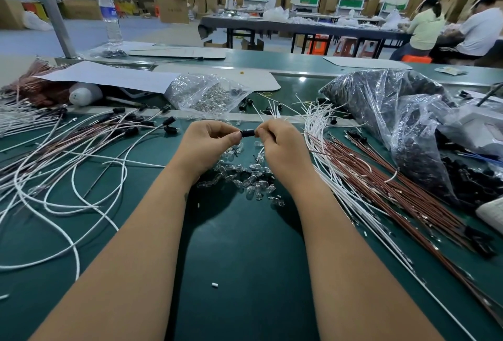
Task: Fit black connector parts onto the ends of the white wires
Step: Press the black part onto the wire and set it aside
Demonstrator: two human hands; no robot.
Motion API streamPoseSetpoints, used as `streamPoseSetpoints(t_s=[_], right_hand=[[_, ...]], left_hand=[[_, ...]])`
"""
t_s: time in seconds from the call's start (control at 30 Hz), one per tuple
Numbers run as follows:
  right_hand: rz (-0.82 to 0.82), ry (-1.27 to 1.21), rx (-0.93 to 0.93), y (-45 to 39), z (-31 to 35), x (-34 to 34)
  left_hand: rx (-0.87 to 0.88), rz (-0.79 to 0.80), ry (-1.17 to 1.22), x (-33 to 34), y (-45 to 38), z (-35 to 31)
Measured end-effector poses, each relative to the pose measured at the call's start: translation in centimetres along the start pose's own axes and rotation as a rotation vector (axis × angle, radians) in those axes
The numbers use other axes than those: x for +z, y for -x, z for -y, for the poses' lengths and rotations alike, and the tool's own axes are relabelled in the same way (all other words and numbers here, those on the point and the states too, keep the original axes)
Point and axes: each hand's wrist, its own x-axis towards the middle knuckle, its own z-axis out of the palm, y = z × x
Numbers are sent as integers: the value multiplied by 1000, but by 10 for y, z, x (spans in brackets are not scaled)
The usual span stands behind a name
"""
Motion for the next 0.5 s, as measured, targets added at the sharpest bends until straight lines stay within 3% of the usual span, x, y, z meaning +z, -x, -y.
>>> streamPoseSetpoints(t_s=[0.5], right_hand=[[-4, -174, 31, 4, -2, 4]], left_hand=[[-5, 37, -35, 0, 1, 1]])
